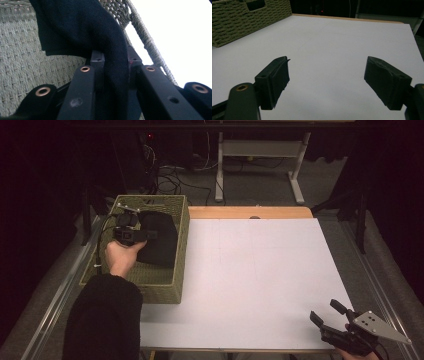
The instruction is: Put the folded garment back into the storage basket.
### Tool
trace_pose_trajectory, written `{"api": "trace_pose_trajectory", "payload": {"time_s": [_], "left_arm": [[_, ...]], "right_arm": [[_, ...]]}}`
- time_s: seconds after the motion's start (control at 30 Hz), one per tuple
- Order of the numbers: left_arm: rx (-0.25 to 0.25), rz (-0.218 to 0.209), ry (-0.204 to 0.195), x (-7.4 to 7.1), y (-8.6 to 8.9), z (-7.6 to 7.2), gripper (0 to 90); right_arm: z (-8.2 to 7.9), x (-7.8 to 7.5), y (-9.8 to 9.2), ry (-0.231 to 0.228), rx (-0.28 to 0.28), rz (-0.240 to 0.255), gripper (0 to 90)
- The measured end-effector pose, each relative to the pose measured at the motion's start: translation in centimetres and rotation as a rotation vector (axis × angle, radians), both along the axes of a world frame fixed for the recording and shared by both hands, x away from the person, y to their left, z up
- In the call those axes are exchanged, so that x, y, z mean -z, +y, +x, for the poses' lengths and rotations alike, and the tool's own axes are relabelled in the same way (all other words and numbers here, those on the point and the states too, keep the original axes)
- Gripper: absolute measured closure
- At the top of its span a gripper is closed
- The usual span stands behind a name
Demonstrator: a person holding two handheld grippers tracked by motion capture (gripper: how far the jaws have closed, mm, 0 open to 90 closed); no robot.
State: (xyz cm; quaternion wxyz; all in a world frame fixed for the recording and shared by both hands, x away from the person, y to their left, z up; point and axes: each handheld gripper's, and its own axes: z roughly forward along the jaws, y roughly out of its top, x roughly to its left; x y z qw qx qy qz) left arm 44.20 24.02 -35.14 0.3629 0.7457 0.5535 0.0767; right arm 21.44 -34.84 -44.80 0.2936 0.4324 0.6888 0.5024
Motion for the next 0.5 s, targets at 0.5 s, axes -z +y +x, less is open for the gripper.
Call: {"api": "trace_pose_trajectory", "payload": {"time_s": [0.5], "left_arm": [[0.000,0.072,0.053,1.6,-0.8,1.0,69.9]], "right_arm": [[0.0,0.0,0.0,0.001,-0.001,0.001,20.6]]}}
